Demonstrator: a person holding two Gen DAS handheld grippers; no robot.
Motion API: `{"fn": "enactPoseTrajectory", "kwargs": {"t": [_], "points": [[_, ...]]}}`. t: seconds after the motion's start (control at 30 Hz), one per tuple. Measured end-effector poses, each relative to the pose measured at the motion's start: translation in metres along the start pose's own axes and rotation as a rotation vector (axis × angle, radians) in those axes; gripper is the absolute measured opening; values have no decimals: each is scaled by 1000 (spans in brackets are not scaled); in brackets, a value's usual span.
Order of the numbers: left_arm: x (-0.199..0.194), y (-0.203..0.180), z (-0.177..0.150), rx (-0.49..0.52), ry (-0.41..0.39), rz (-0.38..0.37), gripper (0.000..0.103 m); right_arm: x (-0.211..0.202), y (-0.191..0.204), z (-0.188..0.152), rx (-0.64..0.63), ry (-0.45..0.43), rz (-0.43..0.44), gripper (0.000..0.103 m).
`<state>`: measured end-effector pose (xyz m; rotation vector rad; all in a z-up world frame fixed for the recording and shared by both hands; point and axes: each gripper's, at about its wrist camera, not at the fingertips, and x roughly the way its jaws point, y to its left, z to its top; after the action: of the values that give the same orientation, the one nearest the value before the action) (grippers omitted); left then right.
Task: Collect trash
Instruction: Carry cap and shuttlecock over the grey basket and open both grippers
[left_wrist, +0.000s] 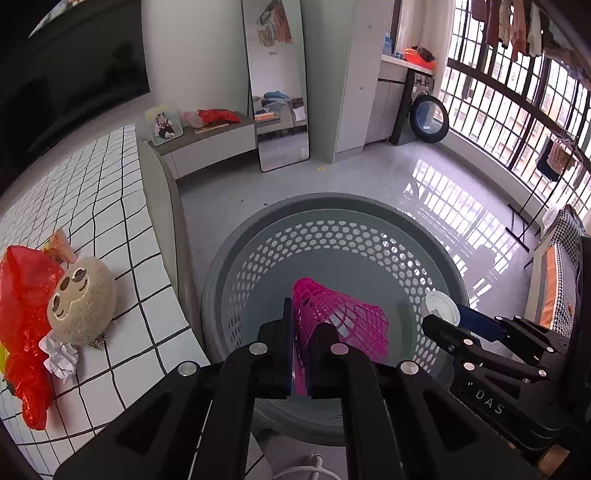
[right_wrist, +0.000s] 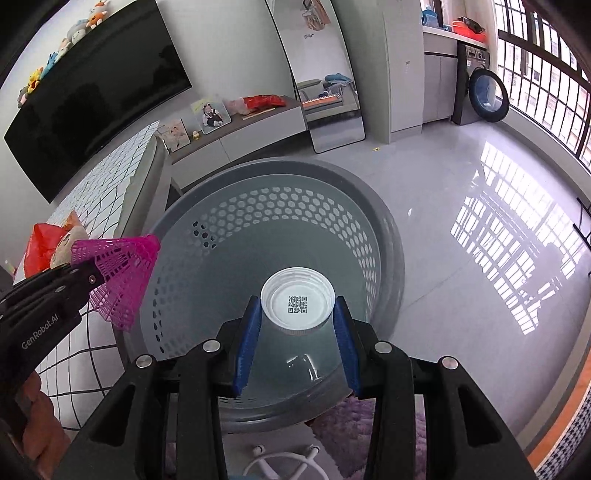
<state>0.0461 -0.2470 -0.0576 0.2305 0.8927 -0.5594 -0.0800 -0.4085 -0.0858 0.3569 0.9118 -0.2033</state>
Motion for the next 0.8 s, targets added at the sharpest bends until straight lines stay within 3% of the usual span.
{"fn": "enactPoseTrajectory", "kwargs": {"t": [0.17, 0.27, 0.37, 0.43, 0.47, 0.8], "points": [[5, 0, 2, -2, 9, 17, 7, -3, -3, 5, 9, -15, -1, 40], [5, 1, 2, -10, 17, 20, 14, -8, -5, 6, 17, -43, -8, 61], [4, 4, 3, -11, 10, 34, 34, -11, -8, 7, 23, -51, -7, 61], [0, 4, 2, -12, -1, 39, 56, -12, -9, 7, 27, -52, -10, 61], [-3, 4, 2, -11, -10, 43, 59, -12, -9, 6, 31, -52, -10, 61], [-14, 10, 0, -25, -22, 50, 69, -16, -7, 1, 48, -58, -10, 61]]}}
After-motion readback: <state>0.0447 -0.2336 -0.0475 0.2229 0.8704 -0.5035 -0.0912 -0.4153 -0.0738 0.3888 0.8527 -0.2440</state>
